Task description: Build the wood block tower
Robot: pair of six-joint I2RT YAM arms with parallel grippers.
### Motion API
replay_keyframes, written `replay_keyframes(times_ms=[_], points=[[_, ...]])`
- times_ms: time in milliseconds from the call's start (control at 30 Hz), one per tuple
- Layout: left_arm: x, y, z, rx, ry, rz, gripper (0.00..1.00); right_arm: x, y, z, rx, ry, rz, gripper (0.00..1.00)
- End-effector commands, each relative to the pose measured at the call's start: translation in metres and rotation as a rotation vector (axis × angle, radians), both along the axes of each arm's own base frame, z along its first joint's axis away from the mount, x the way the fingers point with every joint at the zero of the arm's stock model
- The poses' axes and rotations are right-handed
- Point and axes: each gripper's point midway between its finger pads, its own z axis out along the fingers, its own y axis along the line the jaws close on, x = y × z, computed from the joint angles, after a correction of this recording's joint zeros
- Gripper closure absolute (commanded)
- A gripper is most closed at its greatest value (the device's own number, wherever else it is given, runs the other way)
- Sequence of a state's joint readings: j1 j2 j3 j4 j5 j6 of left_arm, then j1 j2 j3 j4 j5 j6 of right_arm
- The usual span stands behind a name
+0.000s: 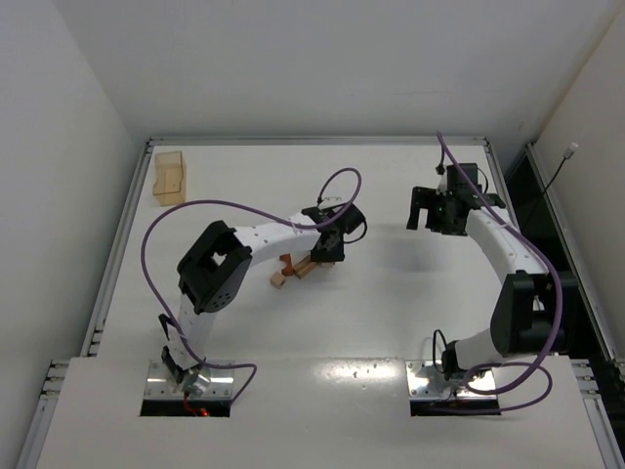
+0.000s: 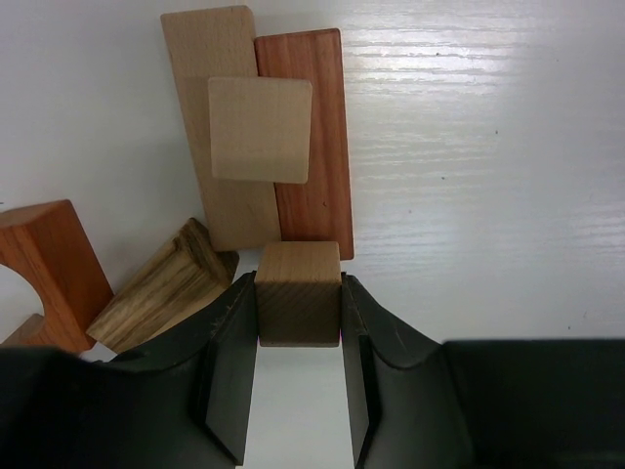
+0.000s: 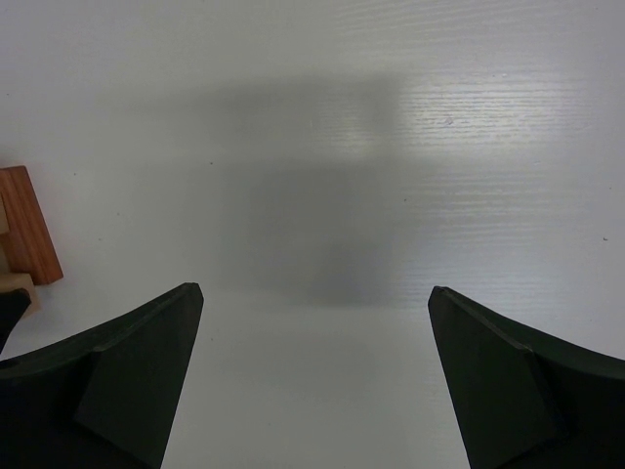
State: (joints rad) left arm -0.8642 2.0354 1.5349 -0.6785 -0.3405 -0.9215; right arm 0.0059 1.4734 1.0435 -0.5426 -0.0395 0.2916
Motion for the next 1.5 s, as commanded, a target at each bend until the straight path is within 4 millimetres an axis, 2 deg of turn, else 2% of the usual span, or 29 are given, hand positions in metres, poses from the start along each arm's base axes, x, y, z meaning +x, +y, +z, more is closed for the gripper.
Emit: replay_keyframes(times_ms=[0,300,800,1033,1100,1167,1267,1467], points=[[0.011,-0.007,0.013,-0.008,-0.047,0.013,1.0,0.012,0.003,0.011,0.027,-0.049,-0.003,0.01],[0.017,-0.001,0.012,0.011,-0.057,0.032,1.0,0.012,0.004,0.008,0.035,-0.04,0.002,0.01],[0.035,0.016,-0.004,0.052,-0.044,0.067,1.0,0.014,0.009,0.006,0.042,-0.04,0.016,0.01],[0.038,0.012,-0.001,0.037,-0.05,0.056,1.0,0.014,0.009,0.003,0.042,-0.031,0.016,0.01],[0.036,0.011,-0.005,0.039,-0.038,0.052,0.99,0.014,0.009,0.003,0.042,-0.031,0.016,0.01],[0.035,0.01,-0.005,0.033,-0.032,0.049,0.95,0.014,0.009,0.003,0.042,-0.031,0.016,0.01],[0.036,0.007,-0.005,0.025,-0.032,0.037,0.95,0.014,0.009,0.003,0.042,-0.031,0.016,0.01],[0.033,0.005,-0.01,0.02,-0.014,0.03,0.72,0.014,0.009,0.003,0.042,-0.031,0.016,0.01]])
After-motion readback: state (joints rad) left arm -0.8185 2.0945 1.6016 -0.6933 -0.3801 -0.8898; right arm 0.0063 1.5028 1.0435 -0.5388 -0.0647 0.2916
